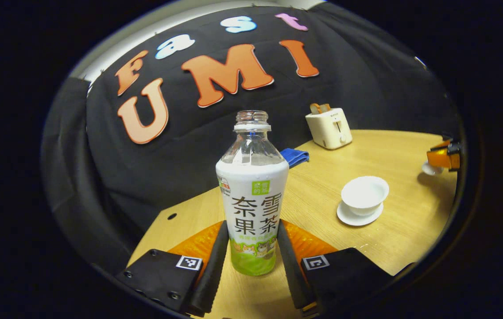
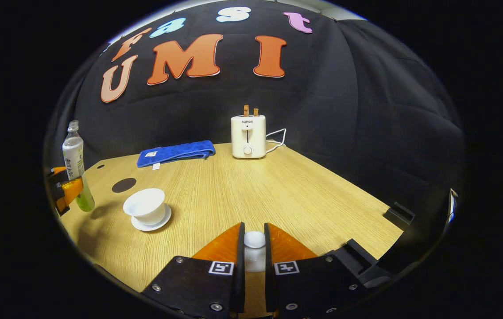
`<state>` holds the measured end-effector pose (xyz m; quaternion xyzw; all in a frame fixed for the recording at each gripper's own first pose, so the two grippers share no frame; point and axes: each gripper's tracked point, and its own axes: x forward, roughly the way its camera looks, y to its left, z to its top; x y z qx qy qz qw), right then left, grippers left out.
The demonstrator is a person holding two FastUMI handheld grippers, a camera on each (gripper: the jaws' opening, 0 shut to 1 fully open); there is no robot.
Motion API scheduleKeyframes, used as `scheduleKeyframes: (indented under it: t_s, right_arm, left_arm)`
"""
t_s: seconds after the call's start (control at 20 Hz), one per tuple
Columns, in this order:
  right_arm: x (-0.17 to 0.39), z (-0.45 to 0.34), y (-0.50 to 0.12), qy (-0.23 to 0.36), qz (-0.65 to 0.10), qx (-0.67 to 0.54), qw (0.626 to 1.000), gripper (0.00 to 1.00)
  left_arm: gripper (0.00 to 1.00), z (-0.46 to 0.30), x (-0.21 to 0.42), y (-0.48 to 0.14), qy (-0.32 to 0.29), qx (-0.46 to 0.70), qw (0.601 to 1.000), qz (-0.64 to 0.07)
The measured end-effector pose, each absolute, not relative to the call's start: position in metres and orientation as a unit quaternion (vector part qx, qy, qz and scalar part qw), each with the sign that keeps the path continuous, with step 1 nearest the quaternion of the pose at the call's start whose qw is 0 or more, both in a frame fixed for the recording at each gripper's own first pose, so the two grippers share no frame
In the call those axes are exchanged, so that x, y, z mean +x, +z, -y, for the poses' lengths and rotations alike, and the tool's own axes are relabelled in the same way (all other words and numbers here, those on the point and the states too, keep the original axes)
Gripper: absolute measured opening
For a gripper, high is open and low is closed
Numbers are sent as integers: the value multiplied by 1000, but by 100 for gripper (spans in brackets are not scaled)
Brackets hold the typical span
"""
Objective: Open the teacup lid with one hand, grasp the water bottle and pour water into the teacup with the other hand; after pouring, place the water bottle on the coaster and then close the teacup lid.
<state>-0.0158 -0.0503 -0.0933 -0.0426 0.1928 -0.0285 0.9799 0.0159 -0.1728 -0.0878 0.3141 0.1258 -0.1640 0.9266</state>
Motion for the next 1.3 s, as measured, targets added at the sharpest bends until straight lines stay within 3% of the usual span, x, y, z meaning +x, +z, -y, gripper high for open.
scheduleKeyframes:
  t_s: [0.75,0.9,1.3]
  right_arm:
    - [-15,50,-98,-20,-192,-35,980,19]
    - [-15,51,-99,-23,-193,-28,981,19]
    - [-21,64,-102,-26,-196,-22,980,19]
  left_arm:
    - [68,220,25,-129,-243,638,727,-72]
    - [64,220,25,-128,-241,689,681,-54]
    - [65,223,48,-114,-234,763,602,-31]
